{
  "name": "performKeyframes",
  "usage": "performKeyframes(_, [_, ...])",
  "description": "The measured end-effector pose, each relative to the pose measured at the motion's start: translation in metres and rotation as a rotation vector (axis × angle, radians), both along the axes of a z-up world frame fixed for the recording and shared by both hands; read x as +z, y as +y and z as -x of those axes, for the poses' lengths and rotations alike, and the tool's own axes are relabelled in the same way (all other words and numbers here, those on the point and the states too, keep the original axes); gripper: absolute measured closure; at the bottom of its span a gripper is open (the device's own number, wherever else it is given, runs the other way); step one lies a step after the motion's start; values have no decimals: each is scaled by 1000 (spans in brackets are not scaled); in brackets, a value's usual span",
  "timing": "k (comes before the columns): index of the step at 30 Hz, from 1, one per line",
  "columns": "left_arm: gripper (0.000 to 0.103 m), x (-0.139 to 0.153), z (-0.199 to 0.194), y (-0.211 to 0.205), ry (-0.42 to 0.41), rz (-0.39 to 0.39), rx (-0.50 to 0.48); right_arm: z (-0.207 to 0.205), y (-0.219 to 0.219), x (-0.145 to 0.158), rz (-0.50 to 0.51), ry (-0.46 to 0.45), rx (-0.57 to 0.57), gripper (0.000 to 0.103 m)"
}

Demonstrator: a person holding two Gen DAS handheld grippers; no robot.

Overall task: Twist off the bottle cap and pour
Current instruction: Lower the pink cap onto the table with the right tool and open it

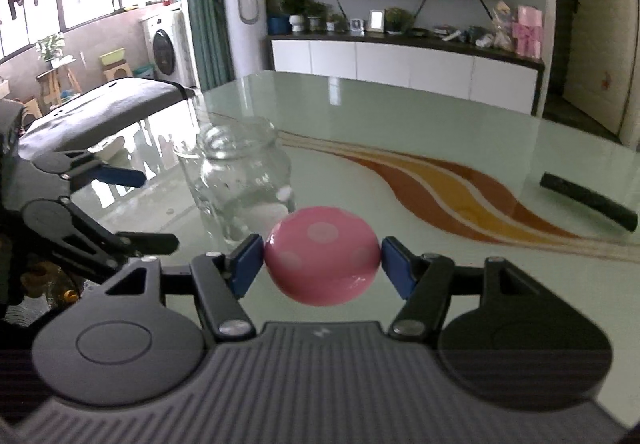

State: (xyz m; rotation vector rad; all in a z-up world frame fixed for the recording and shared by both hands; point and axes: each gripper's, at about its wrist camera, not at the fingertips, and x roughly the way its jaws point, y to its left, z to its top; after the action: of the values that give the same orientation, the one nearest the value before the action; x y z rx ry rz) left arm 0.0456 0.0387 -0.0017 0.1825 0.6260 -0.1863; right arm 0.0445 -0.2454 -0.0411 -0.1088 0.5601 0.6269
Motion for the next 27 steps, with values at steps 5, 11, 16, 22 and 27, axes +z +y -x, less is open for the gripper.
performKeyframes(5, [0,-2,0,2,5,-1,8,-2,-2,-12,-2,19,-40,38])
performKeyframes(11, [0,-4,-2,6,11,7,31,-1,2,-21,4,34,-66,38])
performKeyframes(16, [0,-6,-1,7,15,4,35,3,8,-26,20,40,-69,38])
performKeyframes(22, [0,-7,-3,10,21,7,43,6,11,-30,24,50,-83,38])
performKeyframes(27, [0,-7,-3,10,24,6,46,11,13,-32,30,60,-88,38])
